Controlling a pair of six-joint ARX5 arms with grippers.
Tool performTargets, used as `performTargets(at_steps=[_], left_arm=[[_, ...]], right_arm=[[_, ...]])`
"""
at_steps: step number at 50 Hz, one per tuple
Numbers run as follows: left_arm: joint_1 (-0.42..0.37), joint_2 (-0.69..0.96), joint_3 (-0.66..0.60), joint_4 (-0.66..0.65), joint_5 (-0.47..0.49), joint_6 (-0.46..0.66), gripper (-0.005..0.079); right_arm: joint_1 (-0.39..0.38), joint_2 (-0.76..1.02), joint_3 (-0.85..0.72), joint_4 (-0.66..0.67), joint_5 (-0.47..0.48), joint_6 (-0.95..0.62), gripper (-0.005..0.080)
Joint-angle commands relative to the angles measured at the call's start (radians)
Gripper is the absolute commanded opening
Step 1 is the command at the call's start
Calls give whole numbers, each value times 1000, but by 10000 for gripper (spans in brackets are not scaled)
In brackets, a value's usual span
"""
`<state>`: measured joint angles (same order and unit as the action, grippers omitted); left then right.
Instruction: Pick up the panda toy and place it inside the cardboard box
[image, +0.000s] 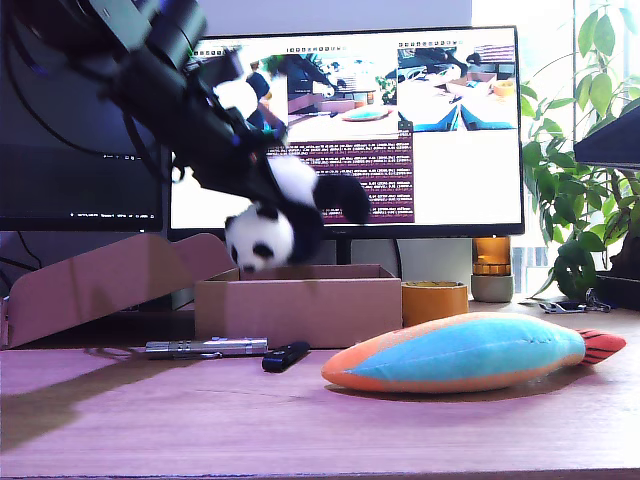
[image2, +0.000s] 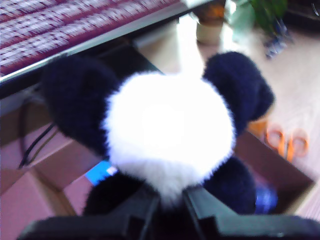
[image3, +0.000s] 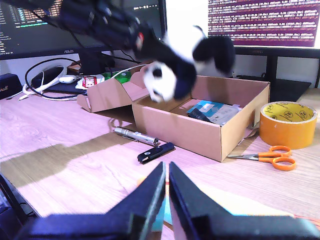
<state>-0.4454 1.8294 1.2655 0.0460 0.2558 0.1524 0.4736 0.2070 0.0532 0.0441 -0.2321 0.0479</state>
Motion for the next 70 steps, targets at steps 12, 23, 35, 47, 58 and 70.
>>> performTargets(at_steps=[12,23,35,47,58,70], left_arm=[[-3,24,14,91,28,113,-16],[-3,24,14,89,28,117,-7],[-3,24,14,89,27,117,196],[-3,24,14,90,27,117,239],[-3,24,14,90,27,117,239],[-3,-18,20,54,35,97,-7]], right_arm=[[3,4,-5,7,0,-2,-13],[4,4,-5,7,0,-2,-13],[4,4,-5,7,0,-2,-13],[4,4,-5,7,-1,5,-13],[4,4,-5,7,-1,5,-13],[4,4,-5,-2,0,5,-13]])
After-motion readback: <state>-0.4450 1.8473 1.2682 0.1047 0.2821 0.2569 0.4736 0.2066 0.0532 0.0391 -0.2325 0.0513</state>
